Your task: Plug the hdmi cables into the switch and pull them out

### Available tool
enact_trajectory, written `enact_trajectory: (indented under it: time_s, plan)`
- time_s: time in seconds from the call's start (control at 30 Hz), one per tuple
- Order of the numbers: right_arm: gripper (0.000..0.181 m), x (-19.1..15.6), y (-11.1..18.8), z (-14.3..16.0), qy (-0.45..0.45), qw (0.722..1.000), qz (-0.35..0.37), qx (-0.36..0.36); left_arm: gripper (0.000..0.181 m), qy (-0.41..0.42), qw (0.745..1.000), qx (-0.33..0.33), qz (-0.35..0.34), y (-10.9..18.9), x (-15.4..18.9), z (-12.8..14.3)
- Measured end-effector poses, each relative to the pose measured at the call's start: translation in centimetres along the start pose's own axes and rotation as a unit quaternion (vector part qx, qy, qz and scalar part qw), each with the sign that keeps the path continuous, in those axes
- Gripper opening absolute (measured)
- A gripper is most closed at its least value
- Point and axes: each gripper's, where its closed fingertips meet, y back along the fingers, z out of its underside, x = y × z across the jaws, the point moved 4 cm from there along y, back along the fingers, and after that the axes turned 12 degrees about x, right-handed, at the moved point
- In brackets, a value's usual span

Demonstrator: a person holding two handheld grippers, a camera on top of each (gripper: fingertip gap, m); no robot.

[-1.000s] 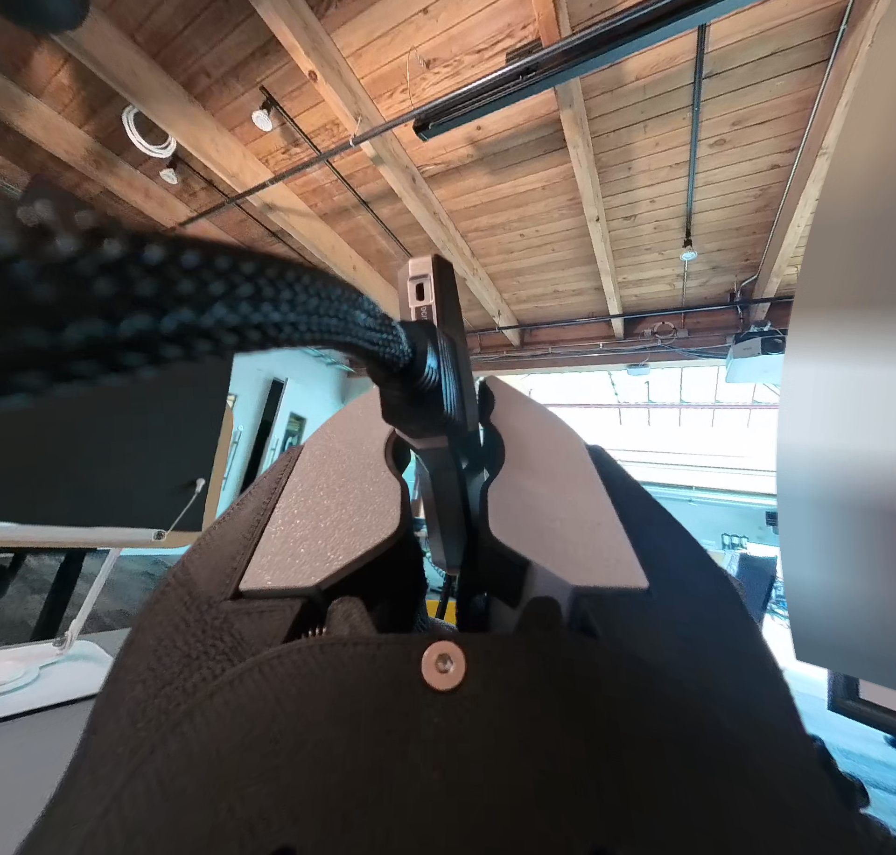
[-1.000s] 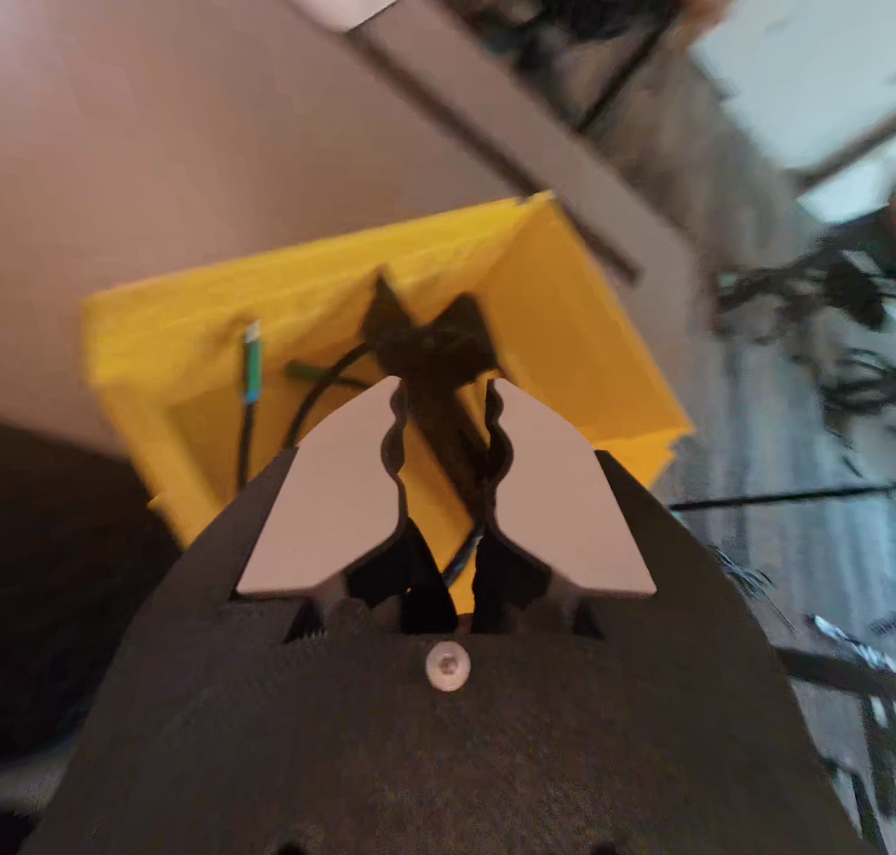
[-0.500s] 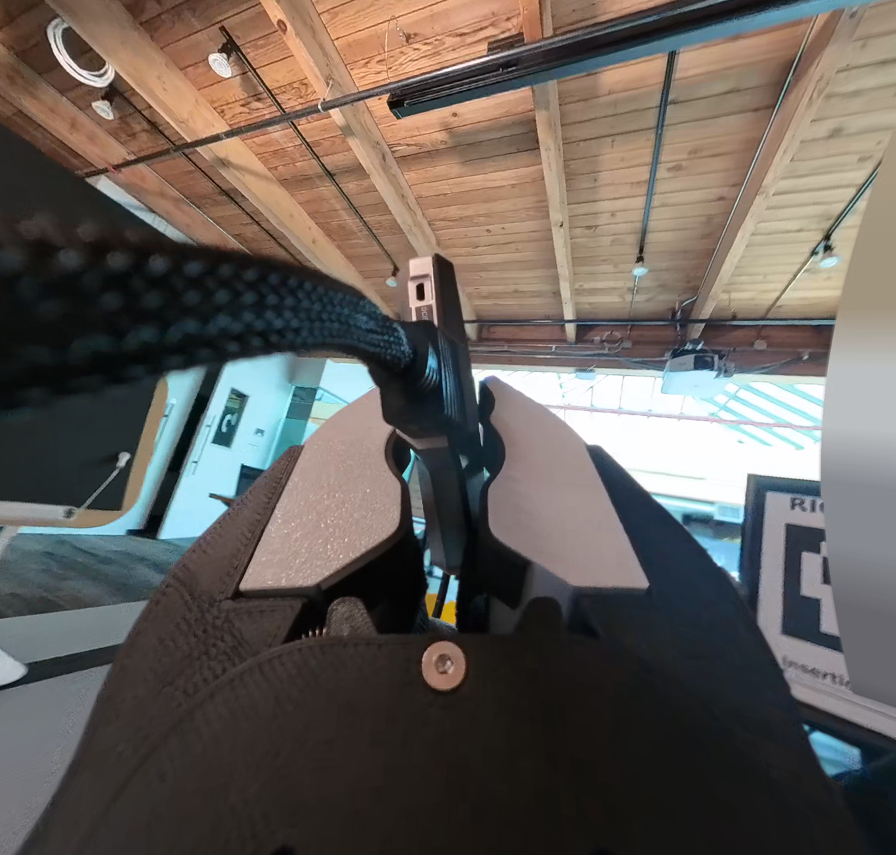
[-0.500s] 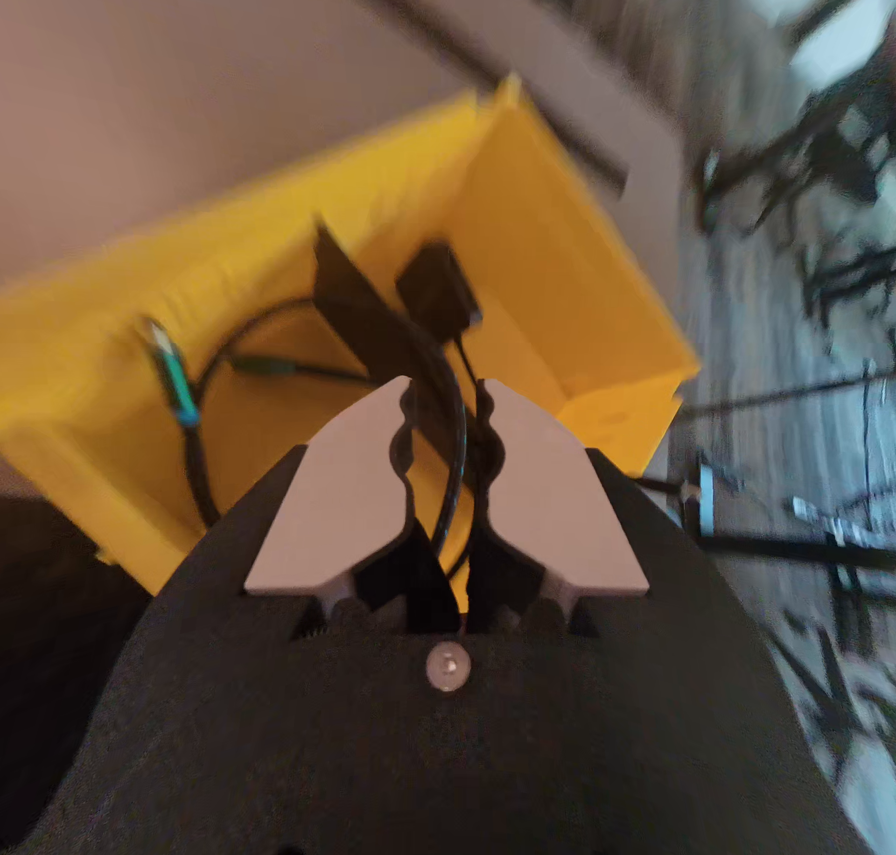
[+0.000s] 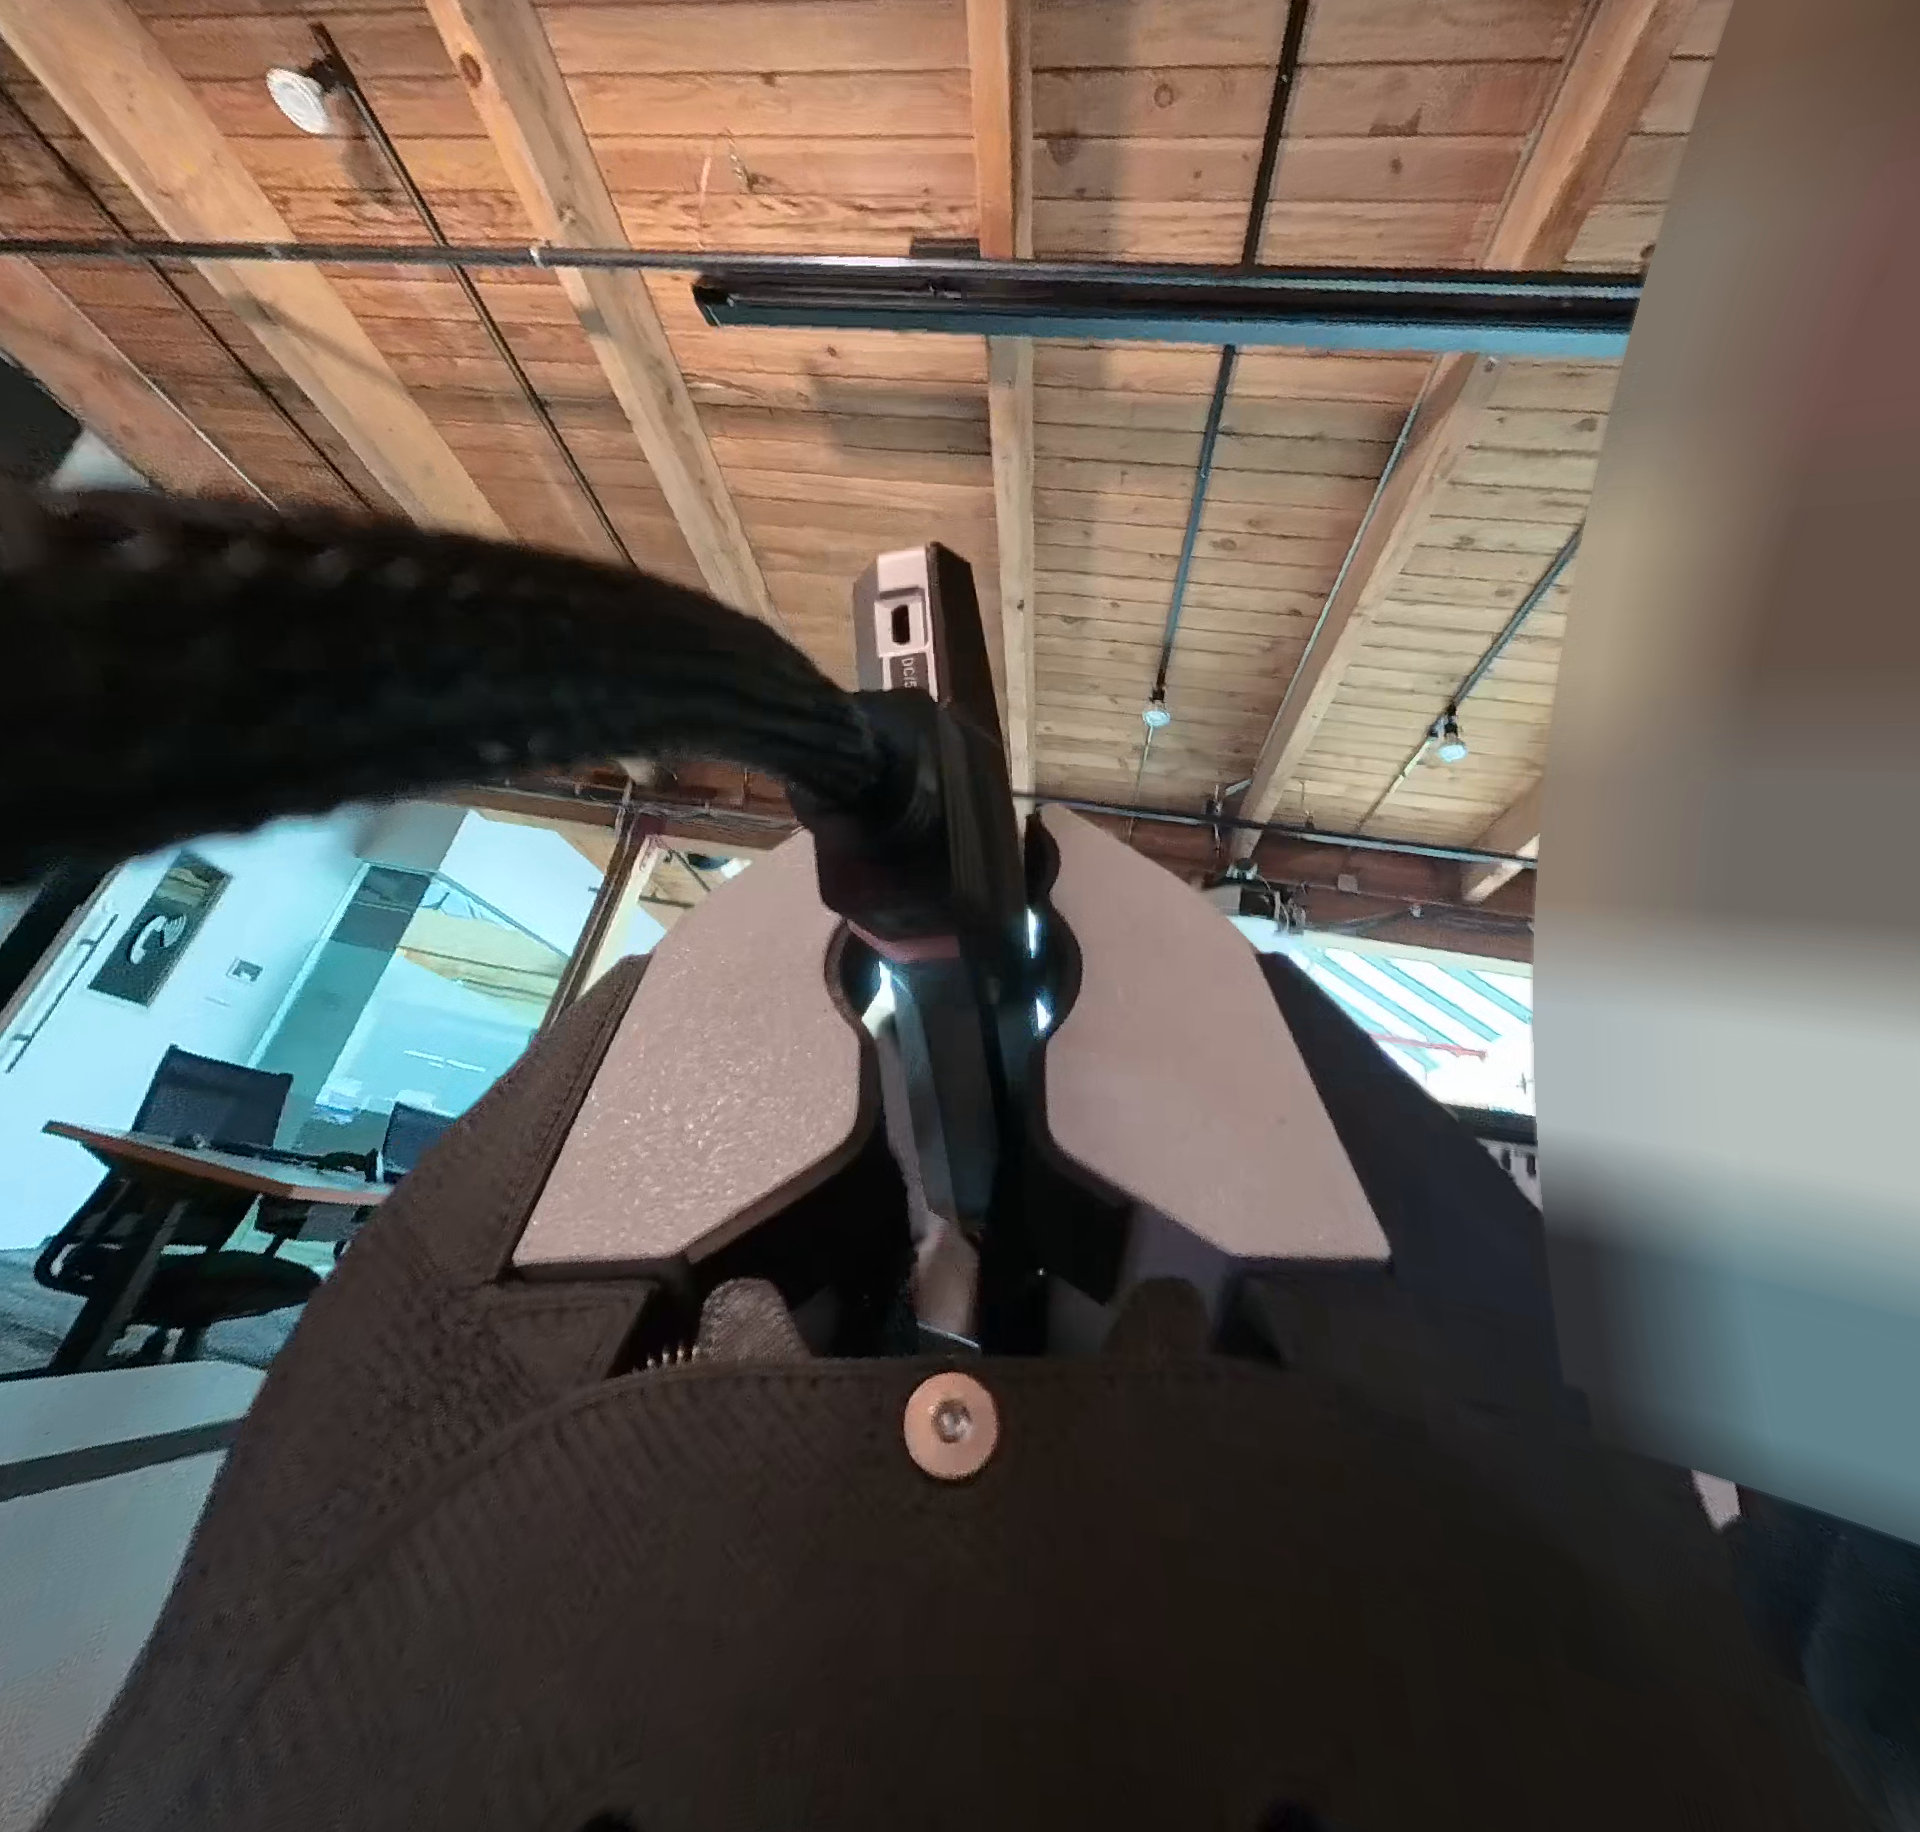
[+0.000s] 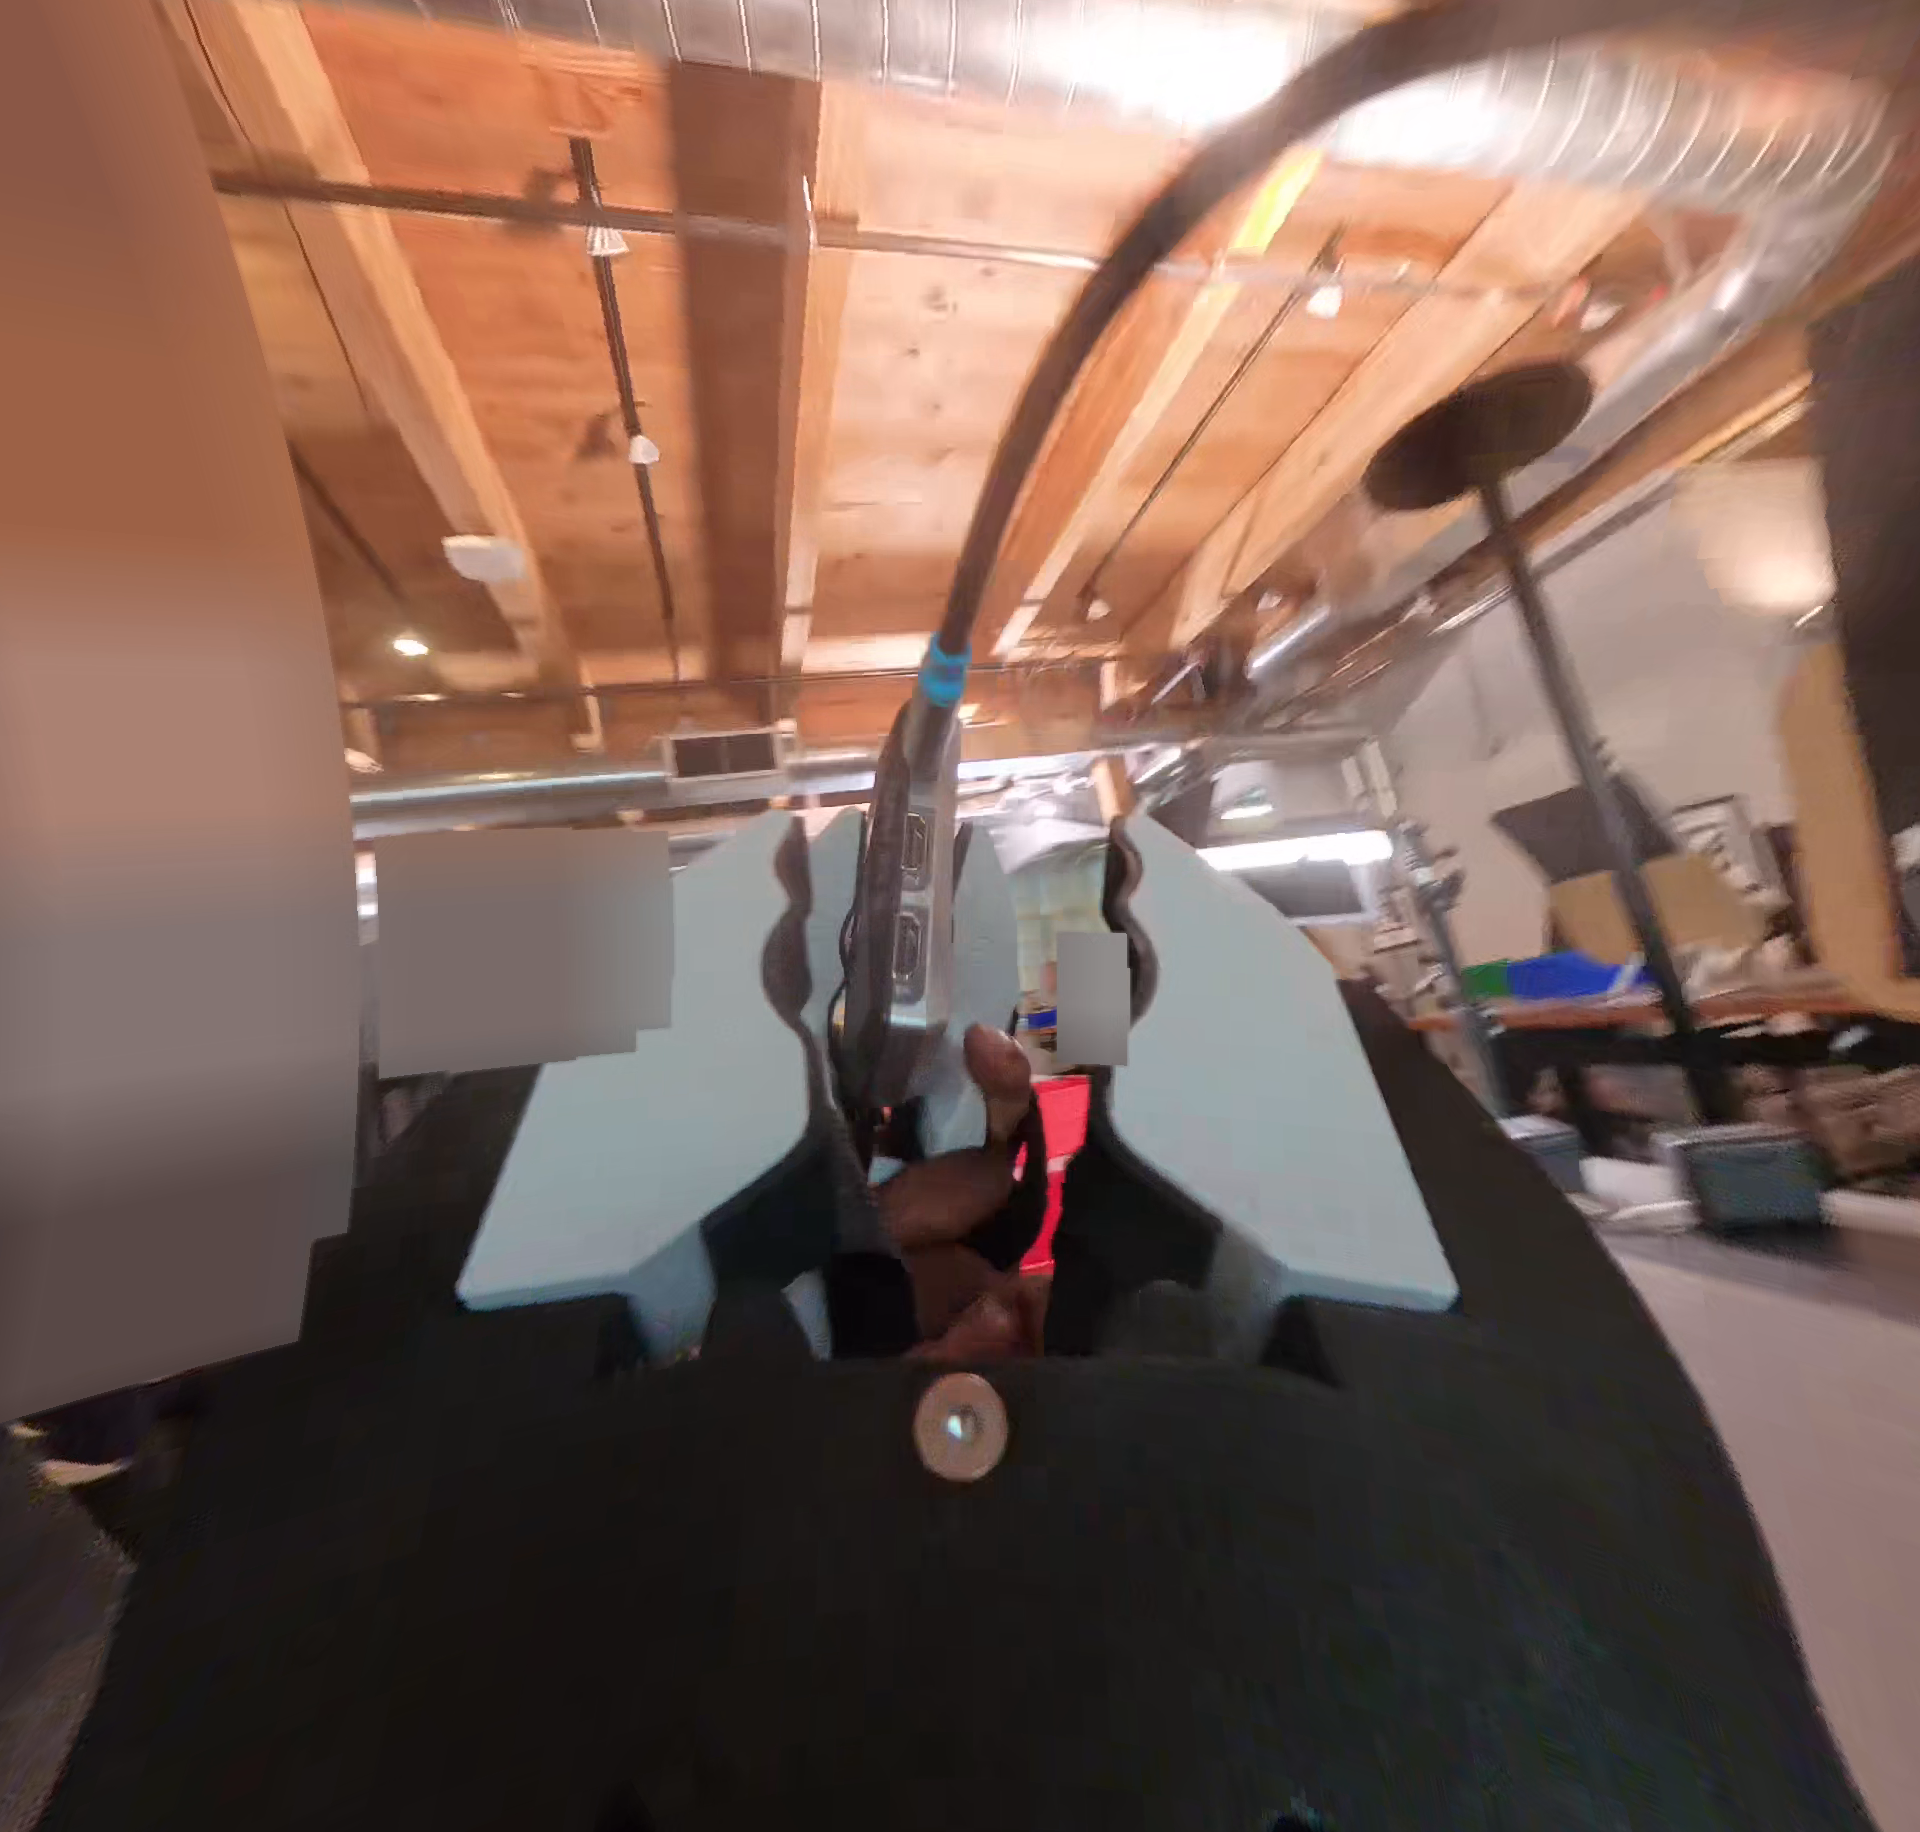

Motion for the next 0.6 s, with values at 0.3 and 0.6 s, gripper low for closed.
enact_trajectory:
  time_s: [0.3, 0.6]
  plan:
    - [0.014, -0.4, -0.2, -2.1, -0.048, 0.998, -0.028, 0.042, 0.024, -0.026, 0.996, -0.08, 0.021, 0.3, 1.6, 4.7]
    - [0.011, -0.2, -0.2, -1.4, -0.057, 0.997, -0.042, 0.013, 0.028, -0.013, 1.0, -0.005, 0.003, 0.4, 1.1, 3.0]
